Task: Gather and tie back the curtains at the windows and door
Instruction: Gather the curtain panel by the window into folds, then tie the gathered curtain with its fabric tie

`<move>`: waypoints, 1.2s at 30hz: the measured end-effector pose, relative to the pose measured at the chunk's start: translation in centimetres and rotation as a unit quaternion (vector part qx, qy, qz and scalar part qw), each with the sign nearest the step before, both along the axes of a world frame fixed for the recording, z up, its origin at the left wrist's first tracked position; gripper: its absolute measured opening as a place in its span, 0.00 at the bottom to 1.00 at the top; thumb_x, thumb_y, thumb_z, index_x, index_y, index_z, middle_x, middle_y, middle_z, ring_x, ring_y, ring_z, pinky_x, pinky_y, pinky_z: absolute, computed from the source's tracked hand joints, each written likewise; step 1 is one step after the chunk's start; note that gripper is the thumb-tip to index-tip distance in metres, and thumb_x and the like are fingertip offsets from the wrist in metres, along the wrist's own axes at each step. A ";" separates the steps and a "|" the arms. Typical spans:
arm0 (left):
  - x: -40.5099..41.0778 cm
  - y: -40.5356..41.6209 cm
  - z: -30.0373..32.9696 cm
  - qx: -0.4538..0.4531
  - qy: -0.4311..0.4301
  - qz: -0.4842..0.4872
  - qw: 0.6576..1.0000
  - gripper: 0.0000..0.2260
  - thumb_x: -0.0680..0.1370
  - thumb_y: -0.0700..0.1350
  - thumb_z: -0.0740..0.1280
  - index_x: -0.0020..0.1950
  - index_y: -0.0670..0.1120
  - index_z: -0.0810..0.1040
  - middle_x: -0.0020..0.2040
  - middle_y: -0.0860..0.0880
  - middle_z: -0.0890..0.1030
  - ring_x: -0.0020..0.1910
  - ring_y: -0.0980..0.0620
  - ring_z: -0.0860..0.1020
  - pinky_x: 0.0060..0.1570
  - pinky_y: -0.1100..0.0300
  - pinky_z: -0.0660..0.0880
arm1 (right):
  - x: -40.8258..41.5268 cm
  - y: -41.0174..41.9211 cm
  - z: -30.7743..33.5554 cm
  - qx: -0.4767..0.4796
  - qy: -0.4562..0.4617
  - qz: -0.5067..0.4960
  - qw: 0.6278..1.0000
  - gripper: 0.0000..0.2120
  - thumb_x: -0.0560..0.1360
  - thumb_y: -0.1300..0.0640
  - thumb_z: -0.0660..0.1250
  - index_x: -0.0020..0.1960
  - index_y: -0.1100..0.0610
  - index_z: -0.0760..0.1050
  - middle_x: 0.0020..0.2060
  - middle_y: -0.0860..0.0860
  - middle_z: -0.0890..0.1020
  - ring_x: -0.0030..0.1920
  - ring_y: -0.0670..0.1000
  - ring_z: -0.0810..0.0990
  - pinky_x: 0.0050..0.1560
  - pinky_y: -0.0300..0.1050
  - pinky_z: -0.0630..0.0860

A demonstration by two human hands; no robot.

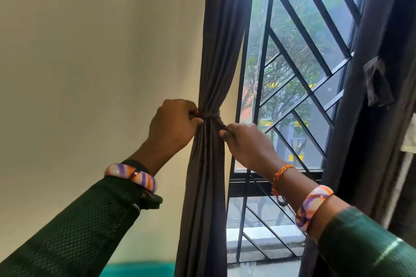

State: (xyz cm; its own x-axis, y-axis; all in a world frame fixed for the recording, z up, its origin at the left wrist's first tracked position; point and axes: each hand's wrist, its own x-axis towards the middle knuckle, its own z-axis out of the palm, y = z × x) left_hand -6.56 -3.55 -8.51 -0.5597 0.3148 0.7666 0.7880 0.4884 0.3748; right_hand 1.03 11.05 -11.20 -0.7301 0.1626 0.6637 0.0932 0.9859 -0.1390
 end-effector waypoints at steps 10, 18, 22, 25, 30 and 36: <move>6.5 6.1 2.5 -0.163 0.130 0.112 0.972 0.10 0.76 0.51 0.64 0.54 0.49 0.79 0.48 0.49 0.81 0.47 0.48 0.79 0.39 0.58 0.71 | 4.6 5.3 3.4 0.052 -0.023 -0.074 0.996 0.17 0.77 0.45 0.60 0.48 0.56 0.80 0.47 0.58 0.81 0.49 0.61 0.80 0.40 0.43 0.68; 13.4 20.2 5.9 -0.195 0.078 -0.042 0.977 0.13 0.72 0.53 0.67 0.53 0.49 0.80 0.55 0.46 0.80 0.56 0.45 0.78 0.51 0.56 0.74 | 14.6 14.9 6.9 0.111 -0.018 -0.190 0.975 0.15 0.77 0.46 0.59 0.52 0.55 0.78 0.52 0.58 0.80 0.54 0.61 0.79 0.48 0.47 0.74; 17.0 26.2 6.6 -0.207 0.085 -0.104 0.969 0.13 0.71 0.55 0.67 0.51 0.51 0.81 0.53 0.47 0.80 0.54 0.45 0.78 0.50 0.56 0.75 | 19.8 19.9 7.9 0.094 -0.014 -0.229 0.969 0.12 0.75 0.48 0.62 0.51 0.54 0.79 0.52 0.56 0.80 0.55 0.60 0.79 0.50 0.48 0.74; 18.6 29.6 7.2 -0.215 0.096 -0.127 0.964 0.12 0.70 0.54 0.69 0.49 0.50 0.82 0.48 0.48 0.80 0.51 0.46 0.79 0.44 0.59 0.73 | 23.2 23.4 8.4 0.100 -0.012 -0.245 0.964 0.11 0.75 0.49 0.62 0.49 0.55 0.78 0.51 0.56 0.81 0.54 0.60 0.79 0.49 0.47 0.73; 17.5 33.4 10.6 -0.192 0.075 -0.163 0.965 0.08 0.69 0.51 0.70 0.35 0.47 0.80 0.29 0.51 0.74 0.36 0.49 0.77 0.33 0.63 0.68 | 26.3 28.6 10.4 0.113 -0.022 -0.272 0.956 0.13 0.76 0.50 0.61 0.54 0.55 0.78 0.53 0.55 0.80 0.55 0.59 0.78 0.51 0.47 0.73; 15.4 36.6 16.1 -0.086 0.108 -0.224 0.965 0.02 0.69 0.47 0.73 0.40 0.54 0.82 0.32 0.56 0.78 0.38 0.54 0.77 0.35 0.71 0.68 | 25.9 34.3 14.5 0.128 0.001 -0.285 0.950 0.12 0.75 0.54 0.59 0.52 0.59 0.77 0.52 0.57 0.80 0.54 0.61 0.78 0.50 0.49 0.74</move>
State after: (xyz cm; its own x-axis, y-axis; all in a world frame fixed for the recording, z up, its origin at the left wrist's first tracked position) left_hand 8.81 33.08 7.63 -0.1719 0.6206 0.7650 0.9850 0.1213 0.1230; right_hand 26.94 45.34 3.34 -0.5700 0.3644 0.7364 0.6218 0.7772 0.0967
